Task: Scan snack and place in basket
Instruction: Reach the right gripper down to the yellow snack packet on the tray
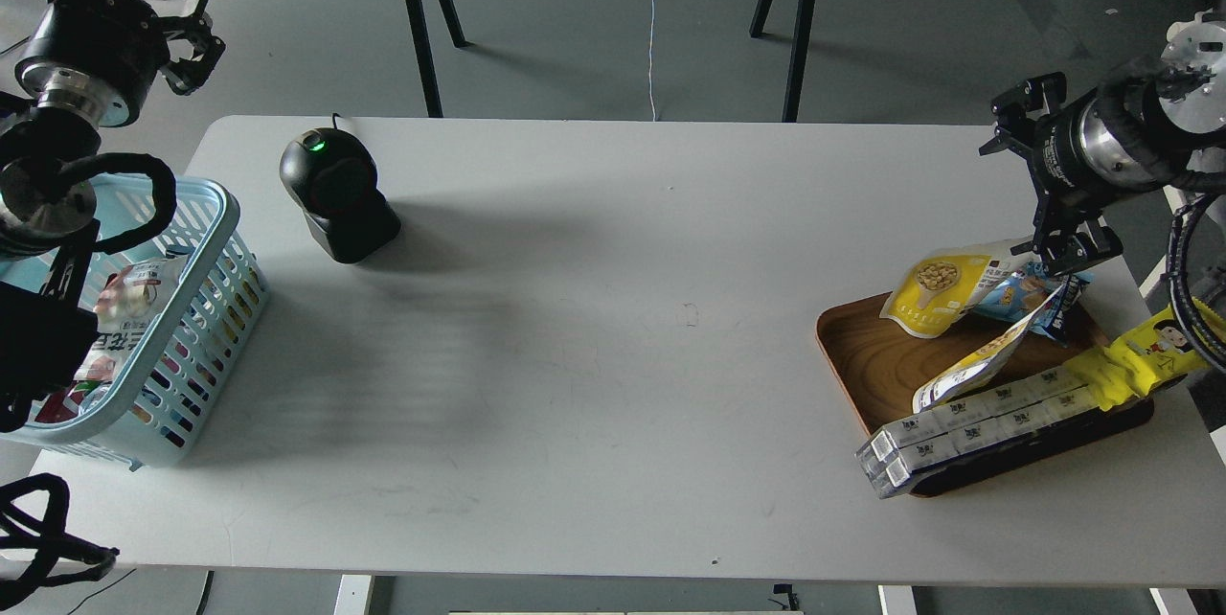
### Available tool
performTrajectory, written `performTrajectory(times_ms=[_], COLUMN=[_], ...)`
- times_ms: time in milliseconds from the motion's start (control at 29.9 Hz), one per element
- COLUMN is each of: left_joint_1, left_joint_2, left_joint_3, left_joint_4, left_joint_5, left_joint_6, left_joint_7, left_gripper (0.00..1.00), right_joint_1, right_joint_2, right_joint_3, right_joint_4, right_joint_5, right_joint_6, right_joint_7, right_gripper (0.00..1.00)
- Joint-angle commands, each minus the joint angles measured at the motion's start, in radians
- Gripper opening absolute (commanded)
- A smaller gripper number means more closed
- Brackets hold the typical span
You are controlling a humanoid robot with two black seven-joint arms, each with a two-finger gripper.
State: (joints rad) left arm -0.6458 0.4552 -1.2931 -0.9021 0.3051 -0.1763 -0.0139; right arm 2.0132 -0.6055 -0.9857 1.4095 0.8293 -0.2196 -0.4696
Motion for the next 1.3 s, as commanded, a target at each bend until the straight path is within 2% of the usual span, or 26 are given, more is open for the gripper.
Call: performTrajectory(times_ms=[0, 334, 467, 668, 735, 768, 801, 835, 1269], left_joint_1=[-0.003, -0.005, -0.003, -0.003, -0.003, -0.003, -0.003, -0.003, 0.0], left_joint_2=[-0.013, -0.015, -0.015, -0.013, -0.013, -0.013, -0.013, -0.013, -0.013], left_joint_3=[0.0, 0.0, 0.0, 0.0, 0.0, -0.002, -0.002, -0.002, 0.0], left_joint_4=[0.0, 0.0, 0.0, 0.0, 0.0, 0.0, 0.002, 0.002, 0.011], left_joint_5=[0.0, 0.0, 0.0, 0.002, 0.002, 0.002, 0.002, 0.002, 0.002], left_joint_6=[0.0, 0.0, 0.0, 0.0, 0.0, 0.0, -0.002, -0.002, -0.002], left_joint_7=[0.0, 0.0, 0.0, 0.0, 0.0, 0.0, 0.0, 0.0, 0.0], left_gripper=[1.0, 1.0, 1.0, 1.0, 1.0, 1.0, 1.0, 1.0, 1.0], right_joint_1=[-0.05, -0.114, -0.133, -0.163, -0.171, -0.174, -0.174, -0.174, -0.107], right_joint_2=[0.012, 0.039, 0.032, 0.039, 0.039, 0.041, 0.041, 0.041, -0.013], right_joint_3=[0.038, 0.059, 0.059, 0.061, 0.061, 0.061, 0.061, 0.061, 0.102], right_joint_4=[-0.044, -0.063, -0.064, -0.067, -0.067, -0.067, -0.067, -0.067, 0.0], right_joint_5=[0.001, -0.004, -0.022, -0.078, -0.088, -0.093, -0.093, -0.093, -0.125], right_joint_6=[-0.02, -0.058, -0.058, -0.06, -0.06, -0.06, -0.061, -0.063, -0.067], right_joint_7=[-0.001, -0.001, -0.001, -0.006, -0.009, -0.009, -0.009, -0.009, -0.015], right_gripper=[0.97, 0.92, 0.79, 0.4, 0.34, 0.25, 0.07, 0.0, 0.0])
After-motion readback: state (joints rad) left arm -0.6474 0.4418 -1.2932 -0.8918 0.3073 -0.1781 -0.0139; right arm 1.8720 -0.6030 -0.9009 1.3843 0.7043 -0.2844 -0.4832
